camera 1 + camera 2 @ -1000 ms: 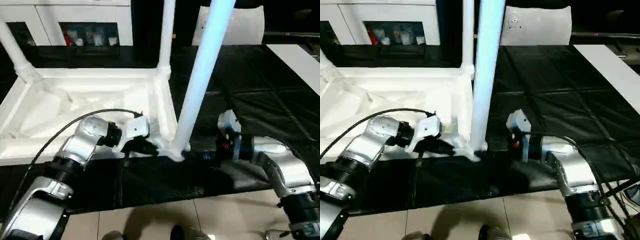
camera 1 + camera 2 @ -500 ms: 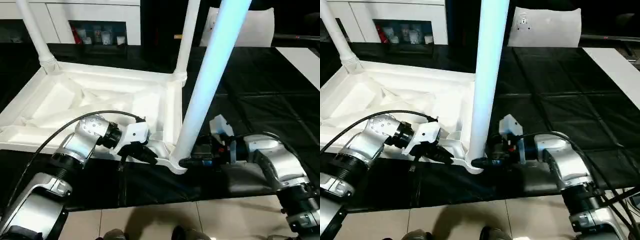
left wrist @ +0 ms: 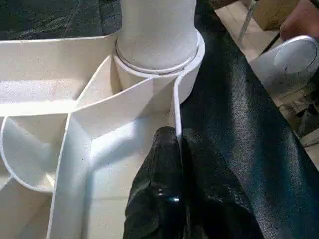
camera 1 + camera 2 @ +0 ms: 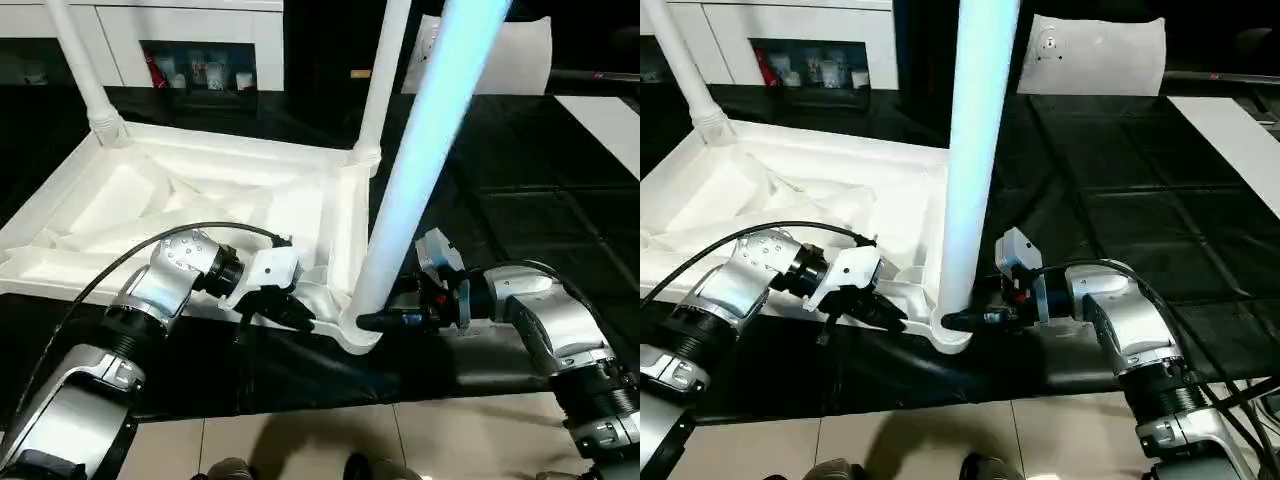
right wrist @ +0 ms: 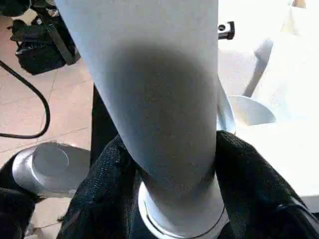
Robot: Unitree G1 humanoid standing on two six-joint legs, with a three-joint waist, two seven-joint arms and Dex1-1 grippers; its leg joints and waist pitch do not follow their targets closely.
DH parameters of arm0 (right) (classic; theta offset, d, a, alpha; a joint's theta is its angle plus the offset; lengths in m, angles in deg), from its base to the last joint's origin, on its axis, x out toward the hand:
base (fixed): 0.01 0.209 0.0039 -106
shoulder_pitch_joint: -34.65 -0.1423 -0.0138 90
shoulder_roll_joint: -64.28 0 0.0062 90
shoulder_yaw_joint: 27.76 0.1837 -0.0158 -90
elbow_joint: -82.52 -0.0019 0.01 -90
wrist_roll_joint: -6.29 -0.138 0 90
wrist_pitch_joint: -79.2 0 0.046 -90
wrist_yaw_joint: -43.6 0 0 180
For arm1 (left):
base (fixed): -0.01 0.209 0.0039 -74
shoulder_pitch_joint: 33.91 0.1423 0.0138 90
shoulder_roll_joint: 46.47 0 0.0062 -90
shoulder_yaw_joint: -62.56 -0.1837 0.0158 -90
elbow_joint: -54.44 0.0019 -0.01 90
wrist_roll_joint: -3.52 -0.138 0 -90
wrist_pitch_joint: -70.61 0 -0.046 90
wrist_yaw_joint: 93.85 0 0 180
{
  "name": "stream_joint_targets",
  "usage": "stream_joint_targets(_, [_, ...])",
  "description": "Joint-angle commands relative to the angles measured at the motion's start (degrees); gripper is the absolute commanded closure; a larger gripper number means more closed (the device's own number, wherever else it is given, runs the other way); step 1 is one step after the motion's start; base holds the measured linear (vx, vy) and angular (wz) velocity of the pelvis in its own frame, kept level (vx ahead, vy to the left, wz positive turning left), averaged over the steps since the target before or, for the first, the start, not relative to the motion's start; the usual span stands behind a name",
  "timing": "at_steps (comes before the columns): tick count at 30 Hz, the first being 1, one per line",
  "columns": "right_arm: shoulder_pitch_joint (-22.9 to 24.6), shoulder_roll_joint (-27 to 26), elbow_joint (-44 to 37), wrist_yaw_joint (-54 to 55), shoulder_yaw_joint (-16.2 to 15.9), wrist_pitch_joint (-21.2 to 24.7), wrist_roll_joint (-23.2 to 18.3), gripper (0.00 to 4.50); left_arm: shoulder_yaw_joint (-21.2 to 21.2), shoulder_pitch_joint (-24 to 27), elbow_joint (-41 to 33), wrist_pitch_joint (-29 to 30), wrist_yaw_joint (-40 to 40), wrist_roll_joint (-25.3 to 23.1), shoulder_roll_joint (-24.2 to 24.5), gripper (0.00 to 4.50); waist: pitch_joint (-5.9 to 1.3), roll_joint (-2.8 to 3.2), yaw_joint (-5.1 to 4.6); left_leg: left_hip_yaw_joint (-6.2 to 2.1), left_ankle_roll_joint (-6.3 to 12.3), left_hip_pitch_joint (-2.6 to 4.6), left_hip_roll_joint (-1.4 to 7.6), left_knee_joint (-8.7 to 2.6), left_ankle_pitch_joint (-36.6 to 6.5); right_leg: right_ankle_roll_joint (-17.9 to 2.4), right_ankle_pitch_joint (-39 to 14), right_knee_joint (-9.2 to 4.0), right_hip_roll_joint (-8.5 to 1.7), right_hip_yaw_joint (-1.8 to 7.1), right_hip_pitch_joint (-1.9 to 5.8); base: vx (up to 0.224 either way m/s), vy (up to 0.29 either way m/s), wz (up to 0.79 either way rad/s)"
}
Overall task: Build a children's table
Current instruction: Rotate leg to tighten
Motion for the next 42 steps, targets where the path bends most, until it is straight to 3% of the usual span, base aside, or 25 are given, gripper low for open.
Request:
stream_joint_targets(1, [0.75,-0.55,-1.89,-0.55,-0.46,1.49,-1.96,2.5,-2.31,-0.28,0.51,0.32,1.19,-1.16,-0.75,4.5,-3.83,-0.31,-0.36,-0.15,4.54,0.05,2.68,-3.98,-6.67,-9.8,-20.06,-3.19,-4.0,3.7,3.7,0.0,0.0,0.0])
stream_joint_targets(2, [1.39,-1.14,-2.8,0.66,-0.15,2.59,-2.36,2.51,-2.13,-0.18,0.48,0.54,1.33,-1.04,-0.73,4.5,-3.65,0.14,-0.29,-0.22,4.37,0.05,2.68,-4.04,-7.16,-9.7,-20.71,-3.28,-4.06,3.67,3.62,0.0,0.0,0.0])
stream_joint_targets(5, [2.41,-2.7,-4.31,4.85,0.58,4.35,-2.25,2.54,-1.34,0.0,0.2,2.0,0.23,-0.41,-1.31,4.5,-3.64,0.16,-0.49,-0.27,3.67,-0.09,2.57,-4.17,-7.56,-9.08,-21.38,-3.44,-3.98,3.65,3.74,0.0,0.0,0.0])
stream_joint_targets(10, [3.98,-6.51,-6.12,16.36,1.39,5.76,1.46,2.54,1.05,0.02,-0.98,7.76,-6.81,0.09,-3.57,4.5,-3.24,-0.02,-1.08,-0.42,1.78,0.26,2.17,-4.26,-10.86,-5.52,-30.96,-4.81,-4.07,3.3,3.33,0.0,0.0,0.0])
stream_joint_targets(13, [4.88,-11.9,-7.59,28.22,1.5,9.54,5.3,2.56,3.43,0.05,-2.91,14.03,-15.66,0.49,-7.5,4.5,-2.85,0.03,-2.04,-0.83,0.44,0.62,1.84,-4.27,-14.5,-2.97,-37.54,-5.97,-3.89,2.54,2.83,0.0,0.0,0.0])
stream_joint_targets(14, [4.9,-15.26,-7.99,33.61,2.11,11.88,5.98,2.56,4.5,-0.18,-3.34,16.97,-20.44,0.18,-9.65,4.5,-2.72,-0.13,-2.53,-1.0,0.02,0.58,1.74,-4.25,-15.58,-1.92,-39.46,-6.33,-3.88,2.19,2.8,0.0,0.0,0.0])
stream_joint_targets(15, [4.9,-15.26,-7.99,33.61,2.11,11.88,5.98,2.57,4.5,-0.18,-3.34,16.97,-20.44,0.18,-9.65,4.5,-2.69,0.11,-3.0,-1.31,-0.34,0.41,1.77,-4.29,-16.87,-1.05,-40.48,-6.64,-3.96,1.76,2.94,0.0,0.0,0.0])
stream_joint_targets(16, [4.23,-18.96,-7.43,38.93,1.79,12.47,7.3,2.58,6.0,-0.98,-2.79,19.42,-26.96,-0.56,-12.72,4.5,-2.77,0.01,-3.29,-1.37,-0.17,0.57,1.73,-4.23,-17.62,-0.53,-40.83,-7.0,-3.96,1.54,2.9,0.0,0.0,0.0])
stream_joint_targets(17, [3.93,-20.13,-7.05,40.47,1.54,12.26,7.82,2.59,6.49,-1.3,-2.48,19.98,-29.3,-0.9,-13.72,4.5,-2.68,0.38,-4.04,-1.48,-0.18,0.78,1.94,-4.29,-18.82,-1.05,-39.66,-7.08,-3.95,1.39,2.69,0.0,0.0,0.0])
stream_joint_targets(18, [3.07,-22.2,-5.83,43.85,2.2,12.82,8.23,2.59,7.12,-1.79,-2.08,20.95,-31.82,-1.0,-15.01,4.5,-2.83,0.5,-4.54,-1.69,0.14,0.64,1.9,-4.32,-20.08,-1.01,-38.78,-7.3,-4.01,1.03,3.11,0.0,0.0,0.0])
stream_joint_targets(21, [0.15,-28.38,-2.05,53.19,5.08,14.25,8.12,2.6,9.39,-3.66,-1.2,23.42,-39.03,-0.85,-18.63,4.5,-2.92,0.83,-5.95,-1.87,0.77,0.63,2.24,-4.58,-21.97,-2.29,-35.68,-7.23,-4.13,0.71,3.22,0.0,0.0,0.0])
stream_joint_targets(23, [-0.23,-29.63,-1.67,54.43,5.81,13.84,7.79,2.6,9.61,-3.88,-1.46,23.7,-39.61,-0.9,-18.89,4.5,-3.08,1.26,-6.46,-2.03,0.72,0.75,2.22,-4.62,-23.43,-2.32,-34.34,-7.41,-4.25,0.26,3.44,0.0,0.0,0.0])
stream_joint_targets(24, [-0.17,-30.07,-2.05,54.29,6.23,13.68,7.29,2.6,9.27,-3.88,-1.6,23.19,-39.01,-1.14,-18.53,4.5,-2.99,1.11,-6.69,-1.98,1.0,0.65,2.28,-4.75,-23.32,-2.57,-33.29,-7.48,-4.42,0.37,3.49,0.0,0.0,0.0])
stream_joint_targets(25, [-0.03,-30.55,-2.62,54.71,6.76,14.03,7.11,2.26,9.13,-3.77,-1.99,23.28,-38.71,-1.42,-18.35,4.5,-3.13,1.18,-6.63,-1.91,1.28,0.48,2.25,-4.75,-21.86,-3.32,-31.61,-7.18,-4.63,0.8,3.57,0.0,0.0,0.0])
stream_joint_targets(30, [1.0,-30.44,-4.1,55.0,8.15,13.4,7.15,1.8,8.16,-3.11,-2.16,20.37,-36.1,-2.86,-16.1,4.5,-3.61,0.94,-6.02,-1.29,2.38,0.0,2.41,-4.75,-15.15,-7.4,-23.41,-5.6,-4.7,2.15,3.76,0.0,0.0,0.0])
stream_joint_targets(31, [2.07,-29.51,-4.98,55.61,8.53,11.59,8.17,1.8,7.49,-2.63,-2.07,18.19,-34.61,-3.45,-14.35,4.5,-3.65,0.76,-5.69,-1.02,2.89,0.06,2.36,-4.62,-13.37,-8.52,-21.56,-5.14,-4.64,2.61,3.53,0.0,0.0,0.0])
stream_joint_targets(32, [2.48,-29.06,-5.32,55.59,8.57,10.77,8.45,1.55,7.24,-2.51,-2.01,17.44,-34.16,-3.61,-13.81,4.5,-3.76,0.4,-5.59,-0.83,3.21,-0.06,2.15,-4.48,-12.68,-8.54,-22.13,-4.89,-4.67,2.89,3.64,0.0,0.0,0.0])
stream_joint_targets(34, [2.73,-28.8,-5.5,55.57,8.6,10.28,8.63,1.38,7.08,-2.44,-1.96,17.01,-33.93,-3.7,-13.49,4.5,-3.84,0.35,-5.42,-0.72,3.49,-0.28,2.0,-4.34,-11.35,-8.68,-21.91,-4.59,-4.58,3.13,3.7,0.014,-0.025,0.01])
stream_joint_targets(37, [4.74,-26.78,-7.42,55.09,9.39,9.43,8.58,1.1,6.33,-2.06,-1.79,11.81,-31.37,-3.7,-11.86,4.5,-4.21,0.04,-4.53,-0.43,4.44,-0.52,1.77,-4.02,-8.2,-7.68,-21.82,-4.27,-4.42,3.52,3.83,0.019,-0.054,0.0])
stream_joint_targets(40, [8.89,-22.93,-11.27,52.64,11.05,7.47,8.27,0.87,5.48,-1.88,-0.54,5.53,-28.22,-4.23,-9.28,4.5,-4.59,0.23,-3.68,-0.27,4.87,-0.61,1.95,-3.84,-4.63,-8.32,-16.99,-3.32,-4.11,3.72,3.93,0.0,0.0,0.0])
stream_joint_targets(42, [9.89,-22.05,-12.06,51.53,11.36,7.02,8.1,0.56,5.31,-2.04,0.25,4.12,-28.07,-4.6,-8.81,4.5,-4.95,0.22,-3.15,-0.11,6.19,-0.57,1.98,-3.71,-1.85,-10.1,-10.94,-2.54,-3.79,3.76,3.99,0.0,0.0,0.0])
